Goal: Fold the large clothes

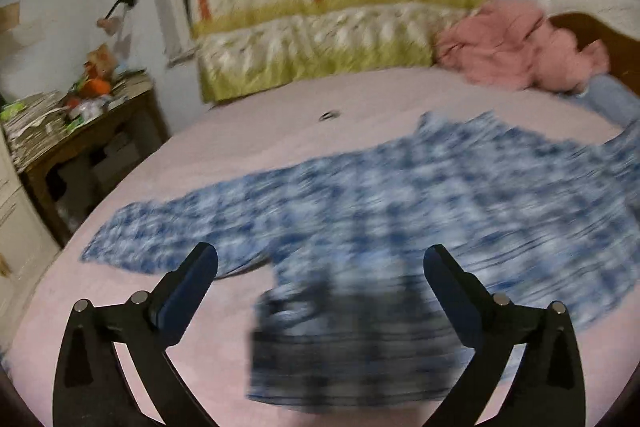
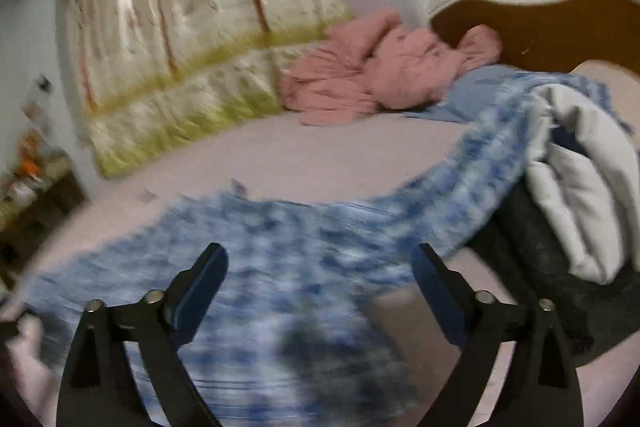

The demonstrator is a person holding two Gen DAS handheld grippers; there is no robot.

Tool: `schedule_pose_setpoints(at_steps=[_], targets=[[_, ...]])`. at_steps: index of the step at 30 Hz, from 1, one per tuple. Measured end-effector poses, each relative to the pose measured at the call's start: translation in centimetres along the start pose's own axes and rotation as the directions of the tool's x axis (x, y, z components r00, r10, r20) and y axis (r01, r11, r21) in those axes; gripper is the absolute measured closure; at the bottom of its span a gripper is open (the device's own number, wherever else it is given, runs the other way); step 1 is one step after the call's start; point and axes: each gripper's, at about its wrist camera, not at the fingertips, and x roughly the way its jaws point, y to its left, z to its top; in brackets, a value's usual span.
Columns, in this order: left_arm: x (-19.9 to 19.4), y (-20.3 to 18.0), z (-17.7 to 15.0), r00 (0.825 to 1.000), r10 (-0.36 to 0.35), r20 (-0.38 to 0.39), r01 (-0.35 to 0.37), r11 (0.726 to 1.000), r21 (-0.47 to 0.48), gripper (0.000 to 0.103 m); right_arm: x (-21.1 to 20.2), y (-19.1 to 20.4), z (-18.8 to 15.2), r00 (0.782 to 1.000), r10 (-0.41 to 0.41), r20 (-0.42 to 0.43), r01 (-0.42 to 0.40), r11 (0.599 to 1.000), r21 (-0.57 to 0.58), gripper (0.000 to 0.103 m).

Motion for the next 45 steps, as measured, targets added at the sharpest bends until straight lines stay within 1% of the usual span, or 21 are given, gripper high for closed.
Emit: schedule_pose_setpoints(at_steps=[3, 5, 6, 8, 11, 12, 14, 16, 19, 22, 25, 29, 31, 32, 34, 36, 38, 40, 42, 43, 45], targets=[[0.5, -1.9, 0.9, 0.992, -0.117, -0.049, 0.117, 0.993, -0.016, 0.001, 2.8, 1.6, 0.2, 0.983, 0.102, -0.153, -0.105, 0.994, -0.012, 0.000], [2.3, -3.3, 0.7, 0.979, -0.160, -0.127, 0.160, 0.987, -0.010, 0.001, 4.7, 2.4, -0.9, 0.975, 0.107, -0.197, -0.115, 0.993, -0.032, 0.000], [3.4, -3.7, 0.3, 0.973, -0.169, -0.155, 0.171, 0.985, -0.002, 0.001, 6.0, 2.8, -1.7, 0.973, 0.081, -0.217, -0.096, 0.994, -0.059, 0.000], [5.2, -4.1, -0.8, 0.972, -0.151, -0.180, 0.151, 0.988, -0.012, 0.001, 8.1, 2.9, -3.3, 0.969, 0.029, -0.246, -0.055, 0.994, -0.099, 0.000], [7.6, -3.3, -2.8, 0.968, -0.161, -0.191, 0.152, 0.987, -0.058, 0.001, 10.7, 2.1, -5.3, 0.953, -0.048, -0.299, -0.002, 0.986, -0.167, 0.000], [8.5, -3.3, -3.2, 0.967, -0.148, -0.206, 0.141, 0.989, -0.048, 0.001, 11.4, 1.8, -5.7, 0.945, -0.075, -0.318, 0.015, 0.982, -0.186, 0.000], [9.8, -3.1, -3.8, 0.963, -0.103, -0.248, 0.100, 0.995, -0.025, 0.001, 12.0, 0.7, -5.9, 0.933, -0.087, -0.348, 0.028, 0.985, -0.169, 0.000], [10.4, -2.7, -4.1, 0.956, -0.115, -0.269, 0.104, 0.993, -0.052, 0.001, 12.0, 0.9, -6.1, 0.933, -0.112, -0.341, 0.049, 0.981, -0.190, 0.000], [10.9, -2.1, -4.5, 0.951, -0.125, -0.283, 0.105, 0.991, -0.087, 0.001, 12.2, 1.5, -6.9, 0.921, -0.196, -0.336, 0.107, 0.958, -0.266, 0.000], [11.1, -2.5, -4.8, 0.948, -0.113, -0.297, 0.097, 0.993, -0.070, 0.001, 12.6, 2.2, -7.5, 0.908, -0.251, -0.335, 0.138, 0.934, -0.329, 0.000], [10.9, -2.9, -4.8, 0.952, -0.088, -0.292, 0.079, 0.996, -0.043, 0.000, 12.6, 2.3, -7.7, 0.903, -0.269, -0.334, 0.146, 0.925, -0.350, 0.000], [11.0, -2.9, -4.7, 0.952, -0.083, -0.294, 0.075, 0.996, -0.037, 0.000, 12.6, 2.4, -7.6, 0.901, -0.271, -0.339, 0.145, 0.924, -0.353, 0.000], [11.0, -3.0, -4.7, 0.954, -0.078, -0.290, 0.071, 0.997, -0.032, 0.000, 12.8, 2.6, -7.7, 0.902, -0.274, -0.332, 0.149, 0.922, -0.356, 0.000], [10.9, -3.0, -4.6, 0.956, -0.074, -0.285, 0.069, 0.997, -0.028, 0.001, 12.4, 2.7, -7.6, 0.909, -0.274, -0.314, 0.154, 0.921, -0.357, 0.000], [10.1, -3.1, -4.4, 0.969, -0.064, -0.238, 0.063, 0.998, -0.014, 0.001, 11.0, 3.2, -7.2, 0.935, -0.261, -0.239, 0.164, 0.918, -0.360, 0.000], [8.1, -3.3, -3.9, 0.989, -0.061, -0.137, 0.062, 0.998, 0.006, 0.001, 8.3, 3.9, -6.6, 0.970, -0.207, -0.127, 0.150, 0.921, -0.359, 0.000], [5.8, -3.3, -3.3, 0.999, -0.037, -0.016, 0.038, 0.999, 0.009, 0.001, 5.4, 4.6, -6.1, 0.991, -0.136, 0.003, 0.128, 0.927, -0.352, 0.000], [3.9, -3.4, -3.0, 0.995, -0.006, 0.104, 0.004, 1.000, 0.014, 0.001, 3.3, 5.3, -6.0, 0.991, -0.085, 0.107, 0.118, 0.928, -0.355, 0.000], [2.4, -3.6, -3.1, 0.981, -0.015, 0.193, 0.012, 1.000, 0.016, 0.001, 2.3, 6.0, -6.2, 0.986, -0.065, 0.156, 0.119, 0.921, -0.370, 0.000], [1.7, -3.8, -3.2, 0.973, -0.008, 0.230, 0.004, 1.000, 0.017, 0.000, 1.9, 6.4, -6.4, 0.979, -0.079, 0.186, 0.145, 0.915, -0.377, 0.000], [0.6, -4.1, -3.1, 0.953, 0.062, 0.296, -0.063, 0.998, -0.006, 0.000, 1.5, 7.0, -6.8, 0.963, -0.122, 0.241, 0.209, 0.902, -0.378, 0.000]])
